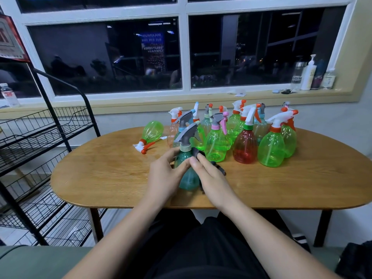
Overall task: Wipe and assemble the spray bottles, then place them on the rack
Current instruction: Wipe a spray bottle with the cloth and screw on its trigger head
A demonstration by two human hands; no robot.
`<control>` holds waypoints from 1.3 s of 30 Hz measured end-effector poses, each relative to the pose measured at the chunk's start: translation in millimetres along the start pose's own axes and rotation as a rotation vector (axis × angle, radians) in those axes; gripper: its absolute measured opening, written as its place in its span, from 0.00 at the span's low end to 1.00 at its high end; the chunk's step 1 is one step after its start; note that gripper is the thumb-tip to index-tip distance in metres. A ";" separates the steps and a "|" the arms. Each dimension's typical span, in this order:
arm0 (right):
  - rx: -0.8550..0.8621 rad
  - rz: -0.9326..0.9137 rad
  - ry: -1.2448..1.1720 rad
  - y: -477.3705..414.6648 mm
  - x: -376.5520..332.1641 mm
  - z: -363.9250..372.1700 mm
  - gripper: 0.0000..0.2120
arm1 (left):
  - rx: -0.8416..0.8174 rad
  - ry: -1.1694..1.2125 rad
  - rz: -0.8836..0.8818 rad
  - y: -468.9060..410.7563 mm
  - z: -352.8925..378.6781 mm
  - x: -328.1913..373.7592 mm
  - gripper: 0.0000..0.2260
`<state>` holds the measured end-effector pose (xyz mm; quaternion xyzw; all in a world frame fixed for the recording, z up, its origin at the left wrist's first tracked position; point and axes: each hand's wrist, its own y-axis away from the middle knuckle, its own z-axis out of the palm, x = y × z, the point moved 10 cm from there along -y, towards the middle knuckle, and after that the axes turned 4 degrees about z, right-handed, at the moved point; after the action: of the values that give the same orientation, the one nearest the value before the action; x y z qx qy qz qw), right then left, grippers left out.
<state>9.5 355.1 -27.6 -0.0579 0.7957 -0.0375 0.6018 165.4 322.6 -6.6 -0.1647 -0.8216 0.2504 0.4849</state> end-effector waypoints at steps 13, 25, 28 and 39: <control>0.007 -0.062 0.057 -2.2 -19.6 2.8 0.29 | 0.003 -0.078 0.064 -3.6 8.1 3.4 0.14; -0.007 -0.001 0.070 -5.4 -20.1 1.3 0.34 | 0.077 -0.060 0.072 -4.0 -0.5 -0.6 0.18; 0.001 -0.053 0.040 0.1 -16.4 -0.1 0.30 | 0.059 -0.017 0.052 -2.9 -0.5 0.6 0.18; 0.008 -0.062 0.009 -8.2 -24.1 0.3 0.34 | 0.020 -0.021 0.042 -2.7 6.1 4.8 0.14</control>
<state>16.7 350.3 -3.7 -0.0799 0.7961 -0.0595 0.5969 157.7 321.4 -4.1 -0.1743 -0.8205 0.2704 0.4725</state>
